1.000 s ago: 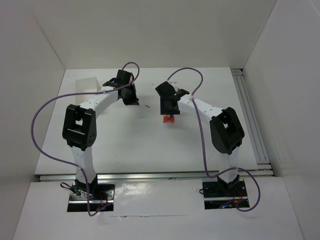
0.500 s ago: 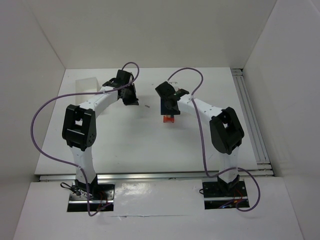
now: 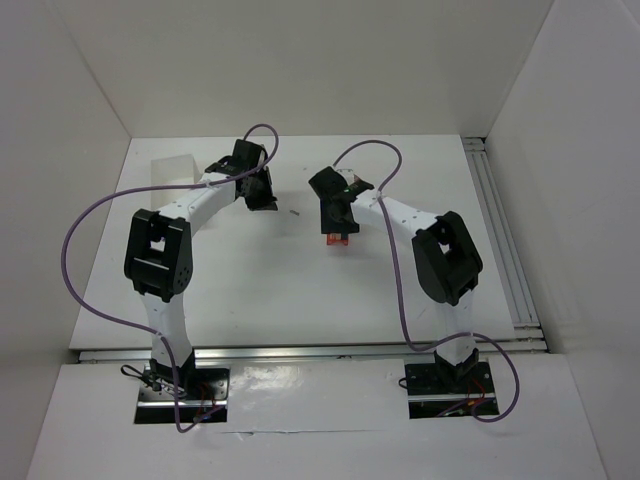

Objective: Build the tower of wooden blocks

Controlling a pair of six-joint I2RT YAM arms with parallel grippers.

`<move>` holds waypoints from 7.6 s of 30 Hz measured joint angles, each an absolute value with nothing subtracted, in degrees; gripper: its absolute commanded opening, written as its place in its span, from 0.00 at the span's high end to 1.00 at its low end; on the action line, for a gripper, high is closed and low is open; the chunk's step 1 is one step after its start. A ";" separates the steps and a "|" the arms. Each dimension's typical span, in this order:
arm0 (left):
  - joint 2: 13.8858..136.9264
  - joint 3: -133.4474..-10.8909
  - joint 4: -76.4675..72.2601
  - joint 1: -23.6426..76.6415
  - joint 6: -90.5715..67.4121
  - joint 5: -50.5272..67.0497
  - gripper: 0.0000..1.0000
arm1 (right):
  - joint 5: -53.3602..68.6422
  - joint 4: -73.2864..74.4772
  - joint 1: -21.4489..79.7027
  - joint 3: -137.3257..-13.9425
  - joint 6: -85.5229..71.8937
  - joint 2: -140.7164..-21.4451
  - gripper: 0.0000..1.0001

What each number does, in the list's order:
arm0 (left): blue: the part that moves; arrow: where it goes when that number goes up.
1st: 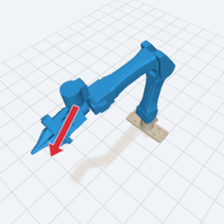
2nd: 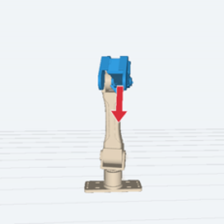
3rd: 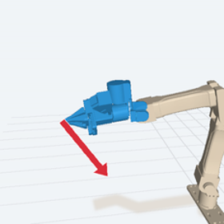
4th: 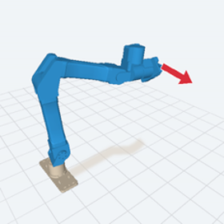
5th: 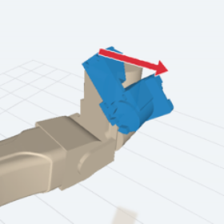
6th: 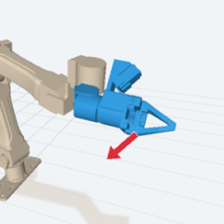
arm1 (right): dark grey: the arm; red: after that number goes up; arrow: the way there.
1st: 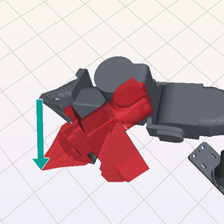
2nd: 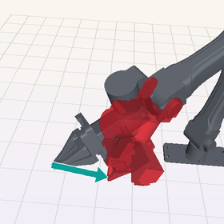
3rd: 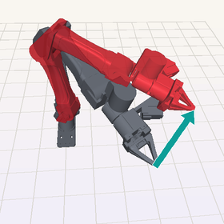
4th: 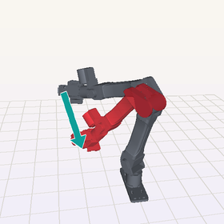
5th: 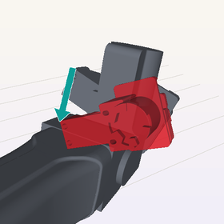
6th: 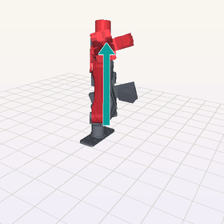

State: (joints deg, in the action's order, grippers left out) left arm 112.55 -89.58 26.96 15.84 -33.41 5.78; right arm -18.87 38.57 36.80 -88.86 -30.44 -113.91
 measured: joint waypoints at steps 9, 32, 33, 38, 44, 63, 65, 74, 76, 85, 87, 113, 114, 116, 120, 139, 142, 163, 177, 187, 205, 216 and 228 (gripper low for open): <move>112.55 -89.58 26.96 15.84 -33.41 5.78 1.00 | -18.83 38.57 36.80 -88.86 -30.44 -113.91 0.56; 112.55 -88.71 26.94 15.84 -33.41 5.80 1.00 | -18.76 38.59 37.17 -88.97 -31.05 -114.17 0.14; 112.55 -88.71 26.87 15.84 -33.41 5.80 1.00 | -18.72 38.63 37.17 -89.01 -31.11 -114.21 0.11; 112.55 -88.71 26.81 15.84 -33.41 5.82 1.00 | -18.85 38.96 37.17 -90.98 -30.94 -114.67 0.00; 112.55 -88.71 26.81 15.84 -33.41 5.80 1.00 | -20.16 40.29 37.17 -99.33 -29.98 -114.80 0.00; 112.51 -88.71 27.05 15.18 -33.41 5.76 1.00 | -15.55 41.74 21.65 -126.93 -19.46 -135.37 0.01; 112.51 -88.71 27.05 15.18 -33.39 5.76 1.00 | -14.94 42.22 20.82 -128.38 -20.51 -137.05 0.01; 112.51 -88.73 27.03 15.18 -33.34 5.76 1.00 | -15.73 41.65 19.62 -131.31 -29.47 -139.20 0.01; 112.51 -88.73 27.07 15.18 -33.32 5.65 1.00 | -16.91 40.91 19.62 -132.64 -30.81 -140.35 0.01; 112.51 -88.73 27.05 15.18 -33.21 5.17 1.00 | -22.06 38.35 19.62 -138.34 -31.75 -147.35 0.01; 112.51 -88.73 27.05 15.18 -33.19 5.15 1.00 | -22.76 38.09 19.62 -138.54 -31.38 -148.24 0.01; 112.51 -88.73 27.05 15.18 -33.19 5.17 1.00 | -26.13 38.63 21.15 -128.11 -28.38 -144.97 0.27; 112.51 -88.73 27.05 15.18 -33.19 5.17 1.00 | -26.13 38.61 21.15 -128.11 -28.45 -144.88 0.27; 112.51 -88.73 27.05 15.18 -33.19 5.17 1.00 | -26.13 38.59 21.15 -127.90 -28.47 -144.66 0.27; 112.51 -88.73 27.05 15.18 -33.19 5.17 1.00 | -26.13 38.63 21.15 -127.79 -28.47 -144.55 0.27; 111.83 -87.68 27.42 15.18 -33.21 4.91 1.00 | -22.68 37.80 25.04 -105.67 -27.11 -114.48 0.50; 110.72 -86.63 27.68 15.18 -33.26 4.75 1.00 | -22.79 37.76 28.93 -100.49 -27.68 -106.61 0.50; 106.17 -82.67 27.40 14.74 -33.34 3.68 1.00 | -26.26 43.38 39.16 -91.33 -33.85 -101.69 0.49; 105.75 -82.61 26.94 14.76 -33.32 3.79 1.00 | -22.87 39.05 15.79 -84.33 -30.57 -100.68 0.49; 105.75 -82.59 26.94 14.76 -33.32 3.70 1.00 | -21.91 38.52 26.00 -85.95 -29.76 -102.24 0.49; 105.75 -82.13 26.87 14.76 -33.34 4.03 1.00 | -21.85 39.09 36.71 -89.03 -30.20 -103.83 0.49; 105.75 -82.13 26.85 14.74 -33.32 4.16 1.00 | -21.65 39.62 37.12 -90.13 -30.09 -106.39 0.48; 105.75 -82.13 26.85 14.74 -33.32 4.16 1.00 | -21.58 39.97 37.26 -91.94 -28.93 -107.63 0.47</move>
State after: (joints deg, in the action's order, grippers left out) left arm 105.75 -82.13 26.85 14.74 -33.32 4.16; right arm -21.58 39.97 37.26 -91.94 -28.93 -107.63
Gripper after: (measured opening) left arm 0.028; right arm 0.693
